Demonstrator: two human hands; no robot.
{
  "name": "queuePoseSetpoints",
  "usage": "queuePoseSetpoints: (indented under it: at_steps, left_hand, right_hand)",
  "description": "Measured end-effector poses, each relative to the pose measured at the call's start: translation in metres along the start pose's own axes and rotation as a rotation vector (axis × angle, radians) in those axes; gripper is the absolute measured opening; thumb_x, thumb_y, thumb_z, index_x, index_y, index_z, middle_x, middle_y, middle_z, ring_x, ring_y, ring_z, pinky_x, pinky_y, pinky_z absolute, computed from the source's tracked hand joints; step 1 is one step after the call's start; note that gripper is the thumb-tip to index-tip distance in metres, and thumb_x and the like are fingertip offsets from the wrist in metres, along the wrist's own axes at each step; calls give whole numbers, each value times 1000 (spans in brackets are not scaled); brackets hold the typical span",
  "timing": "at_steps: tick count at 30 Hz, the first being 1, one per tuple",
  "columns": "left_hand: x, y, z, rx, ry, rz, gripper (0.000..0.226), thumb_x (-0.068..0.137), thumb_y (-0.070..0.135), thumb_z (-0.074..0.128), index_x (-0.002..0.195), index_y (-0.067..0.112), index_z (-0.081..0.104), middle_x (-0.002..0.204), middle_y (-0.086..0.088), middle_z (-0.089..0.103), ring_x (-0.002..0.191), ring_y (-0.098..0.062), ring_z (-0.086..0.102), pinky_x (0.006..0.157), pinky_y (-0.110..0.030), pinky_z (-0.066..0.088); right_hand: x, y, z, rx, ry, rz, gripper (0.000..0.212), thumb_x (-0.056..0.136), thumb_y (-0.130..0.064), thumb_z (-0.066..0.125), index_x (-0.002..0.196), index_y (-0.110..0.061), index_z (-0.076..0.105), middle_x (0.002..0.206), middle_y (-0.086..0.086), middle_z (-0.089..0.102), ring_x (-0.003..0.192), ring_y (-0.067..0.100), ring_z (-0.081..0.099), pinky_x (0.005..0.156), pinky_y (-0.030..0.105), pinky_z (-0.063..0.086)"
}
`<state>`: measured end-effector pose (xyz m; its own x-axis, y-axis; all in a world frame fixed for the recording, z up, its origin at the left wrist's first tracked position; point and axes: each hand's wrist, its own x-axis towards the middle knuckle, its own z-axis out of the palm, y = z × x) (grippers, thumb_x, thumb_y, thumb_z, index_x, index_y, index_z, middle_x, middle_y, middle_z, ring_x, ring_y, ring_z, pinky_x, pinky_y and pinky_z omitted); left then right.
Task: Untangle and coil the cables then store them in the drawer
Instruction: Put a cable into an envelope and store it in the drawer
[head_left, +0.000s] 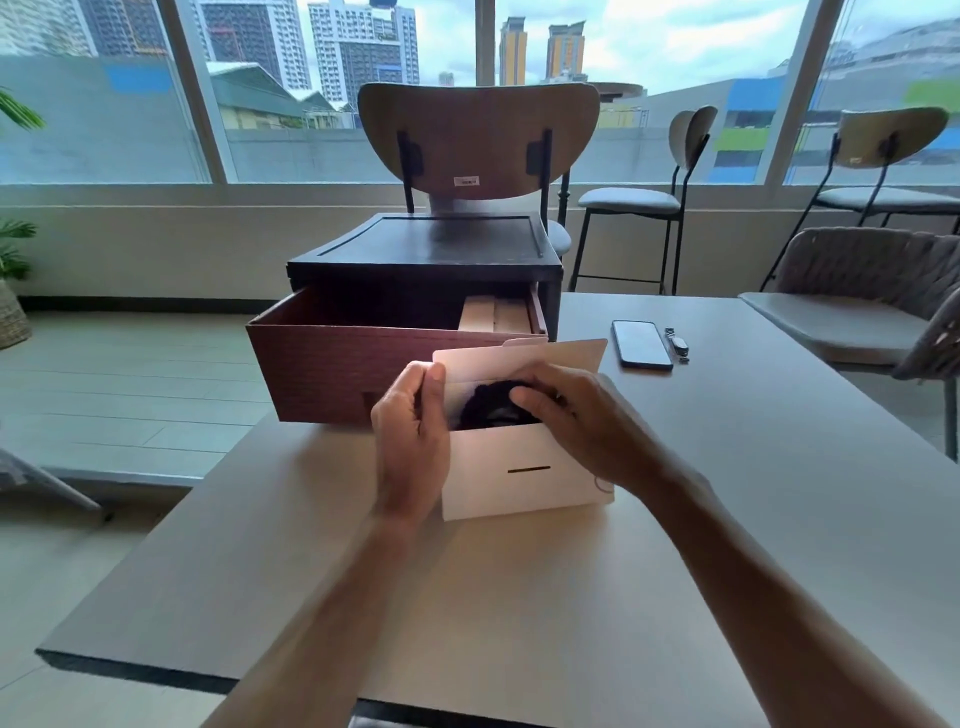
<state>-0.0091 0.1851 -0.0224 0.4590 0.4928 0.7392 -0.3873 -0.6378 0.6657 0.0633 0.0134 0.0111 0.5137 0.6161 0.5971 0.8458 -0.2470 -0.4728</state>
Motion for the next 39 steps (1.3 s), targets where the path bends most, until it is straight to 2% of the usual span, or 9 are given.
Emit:
queuePoseSetpoints:
  at_steps: [4, 9, 12, 16, 19, 21, 26, 34, 39]
  left_hand:
    - [-1, 0, 1, -21, -1, -3, 36, 106, 15, 45, 70, 18, 43, 64, 12, 39, 60, -3, 35, 55, -20, 30]
    - [-1, -1, 3, -10, 1, 3, 37, 107, 17, 43, 71, 21, 39, 64, 12, 38, 60, -4, 34, 55, -25, 31]
    - [-1, -3, 3, 0, 9, 5, 36, 107, 17, 42, 71, 16, 41, 64, 11, 39, 60, -5, 35, 55, -26, 31]
    - [-2, -4, 3, 18, -1, 9, 37, 108, 18, 42, 71, 13, 43, 64, 7, 40, 61, -5, 35, 56, -24, 30]
    - [-2, -4, 3, 30, 8, 12, 37, 108, 16, 43, 71, 14, 42, 64, 6, 40, 60, -6, 33, 55, -23, 29]
    - [-1, -3, 2, 35, 14, 10, 36, 107, 16, 43, 71, 14, 43, 63, 7, 39, 60, -5, 34, 55, -21, 29]
    - [-3, 0, 2, -21, 93, -138, 19, 104, 24, 51, 90, 11, 51, 75, 12, 51, 68, 6, 50, 64, -10, 37]
    - [-5, -10, 2, -124, 95, -340, 50, 106, 36, 45, 67, 6, 49, 62, 5, 45, 54, -1, 39, 56, -21, 36]
    - [-1, -5, 2, -486, -32, -611, 55, 109, 42, 27, 84, 11, 66, 85, -2, 73, 75, -7, 66, 67, -20, 48]
  right_hand:
    - [-4, -2, 9, 2, 231, 25, 9, 86, -21, 75, 95, -18, 75, 83, -10, 74, 75, 2, 68, 72, 30, 57]
    - [-12, -3, 7, -227, -2, -82, 26, 103, -34, 46, 96, -23, 68, 82, -7, 70, 75, 16, 63, 73, 34, 44]
    - [-12, -2, 1, -74, -26, -51, 26, 103, -31, 42, 99, -21, 66, 89, -8, 71, 82, 13, 65, 75, 31, 46]
    - [-11, 4, -11, 60, 311, 40, 14, 99, -17, 57, 96, -16, 71, 81, -9, 73, 79, 0, 68, 73, 13, 51]
    - [-14, 18, -23, 141, 484, 174, 9, 94, -12, 63, 90, -14, 71, 82, -7, 73, 79, 2, 68, 74, 16, 50]
    - [-20, 31, -33, 301, 374, 330, 5, 93, -15, 67, 93, -14, 72, 93, -3, 74, 89, 7, 69, 83, 25, 51]
    - [-41, 50, -39, 749, -117, 540, 34, 89, -21, 71, 121, -17, 59, 122, 6, 68, 112, 22, 67, 92, 42, 54]
    - [-46, 53, -32, 872, -81, 505, 36, 87, -11, 69, 115, 4, 51, 116, 24, 68, 112, 34, 65, 99, 43, 49]
    - [-47, 60, -34, 851, 45, 465, 37, 85, -11, 73, 113, 8, 57, 112, 21, 69, 108, 29, 65, 94, 37, 51]
